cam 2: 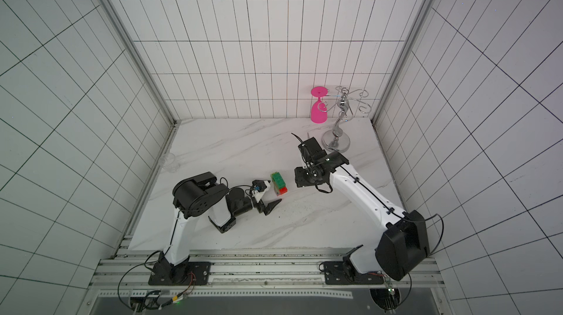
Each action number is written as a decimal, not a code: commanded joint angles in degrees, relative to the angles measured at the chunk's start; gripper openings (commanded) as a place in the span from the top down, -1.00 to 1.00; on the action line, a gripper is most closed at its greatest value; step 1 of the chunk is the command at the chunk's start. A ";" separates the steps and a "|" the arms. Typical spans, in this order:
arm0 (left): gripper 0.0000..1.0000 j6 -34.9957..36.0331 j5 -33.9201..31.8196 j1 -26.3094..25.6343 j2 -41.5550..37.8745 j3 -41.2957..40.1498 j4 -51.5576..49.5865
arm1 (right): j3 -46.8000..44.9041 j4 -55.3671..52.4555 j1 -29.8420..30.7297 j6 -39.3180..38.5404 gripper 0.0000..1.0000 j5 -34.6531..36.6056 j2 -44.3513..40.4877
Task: Assemble a spoon with lego
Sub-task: Place the lego brick at the center of the board, then pick up the lego brick from the center of the board.
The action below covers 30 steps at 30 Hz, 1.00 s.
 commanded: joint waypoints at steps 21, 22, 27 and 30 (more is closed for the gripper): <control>-0.31 -39.70 -43.07 12.90 -73.03 0.05 -96.67 | -11.27 15.61 -0.07 0.79 -0.03 4.11 -11.63; -0.34 -41.53 -39.80 17.51 -71.23 2.02 -100.42 | -11.40 15.79 -0.07 0.71 -0.03 4.05 -11.52; -0.37 -37.25 -30.31 28.16 -58.14 8.31 -102.22 | -12.79 17.57 -0.07 1.04 -0.03 0.87 -12.19; -0.39 -35.46 -24.07 31.66 -47.85 14.99 -107.08 | -13.13 17.63 -0.07 0.88 -0.03 -0.98 -12.57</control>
